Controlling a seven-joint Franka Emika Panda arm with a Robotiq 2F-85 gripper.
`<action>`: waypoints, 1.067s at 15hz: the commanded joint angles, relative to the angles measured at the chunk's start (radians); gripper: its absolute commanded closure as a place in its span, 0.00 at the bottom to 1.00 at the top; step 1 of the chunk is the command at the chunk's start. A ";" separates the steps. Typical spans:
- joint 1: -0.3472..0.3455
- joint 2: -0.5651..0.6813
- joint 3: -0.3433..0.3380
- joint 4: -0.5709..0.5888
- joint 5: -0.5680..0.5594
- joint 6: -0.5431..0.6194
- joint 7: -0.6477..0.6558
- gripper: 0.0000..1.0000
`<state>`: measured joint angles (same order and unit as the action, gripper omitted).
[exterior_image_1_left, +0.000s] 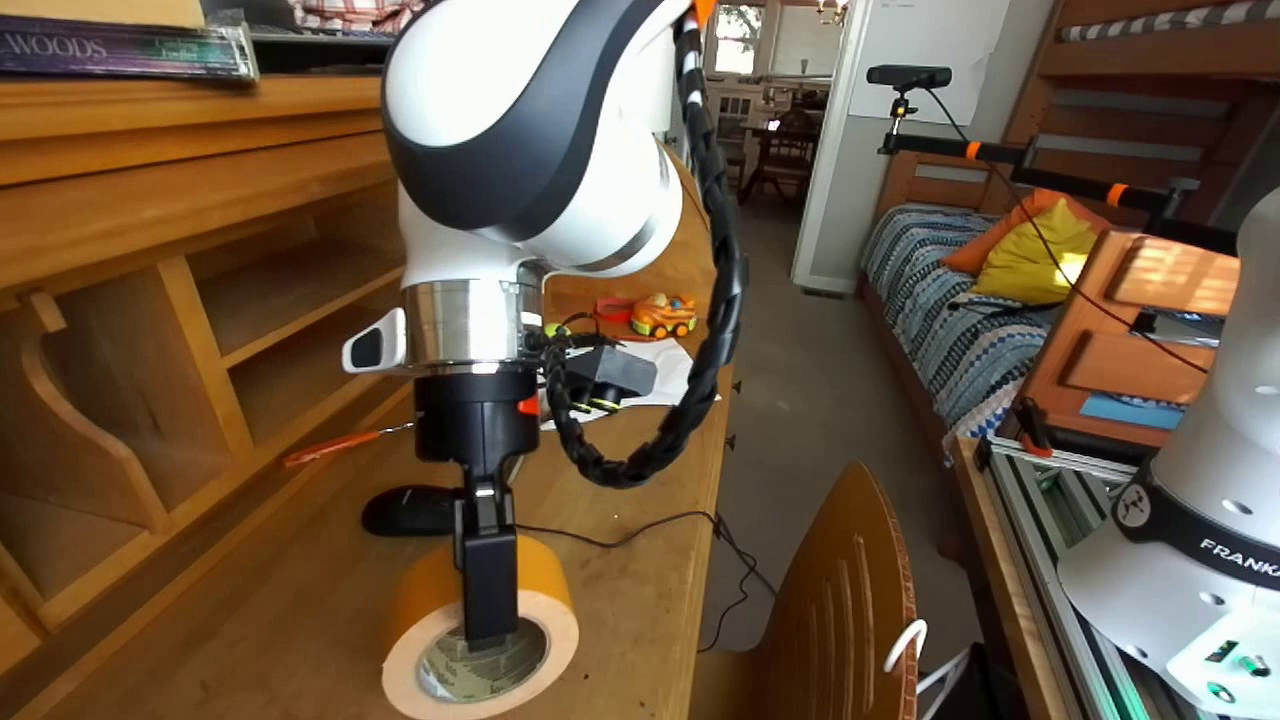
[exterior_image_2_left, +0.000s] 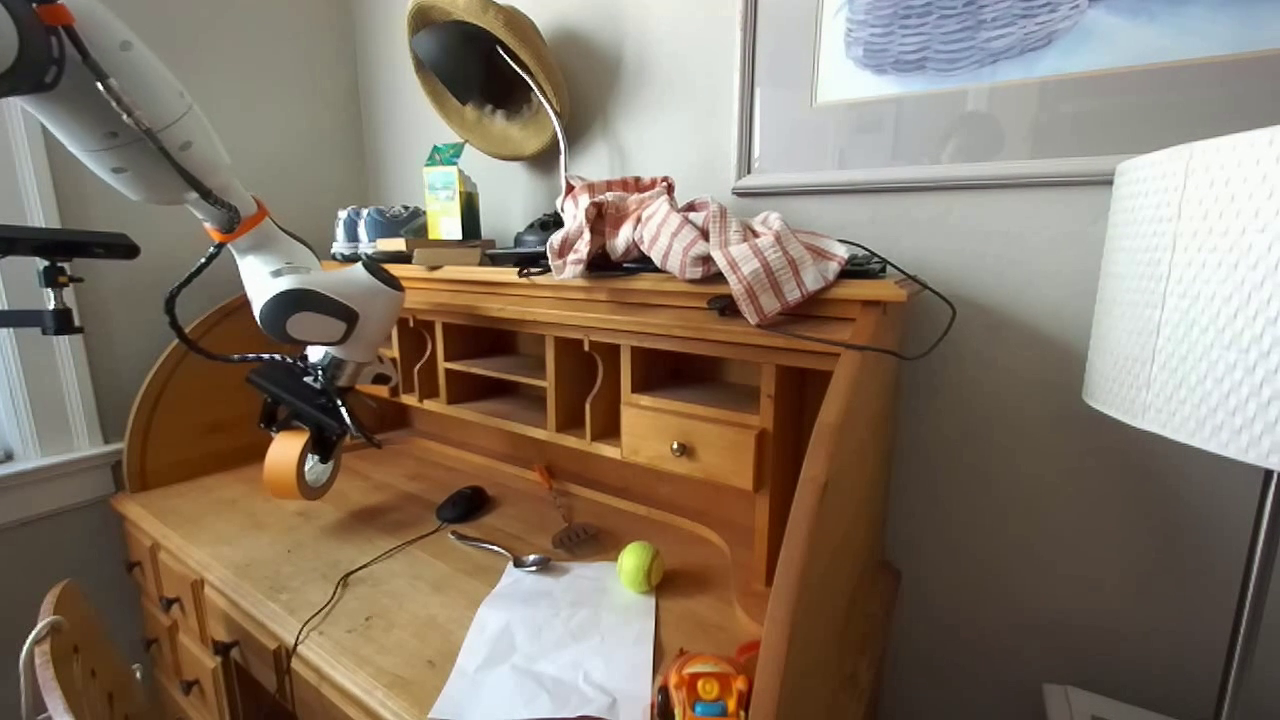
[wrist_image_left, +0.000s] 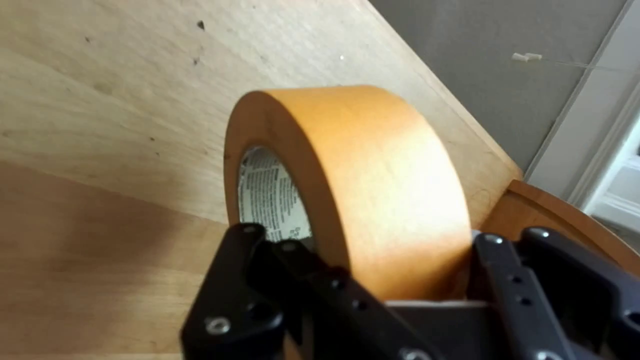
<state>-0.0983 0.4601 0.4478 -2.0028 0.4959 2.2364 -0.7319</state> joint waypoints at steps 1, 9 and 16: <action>0.056 -0.078 -0.079 -0.056 0.001 -0.043 0.073 1.00; 0.121 -0.069 -0.183 -0.075 -0.069 -0.099 0.170 1.00; 0.123 -0.033 -0.210 -0.057 -0.118 -0.084 0.196 1.00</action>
<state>0.0157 0.4166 0.2473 -2.0693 0.3931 2.1404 -0.5497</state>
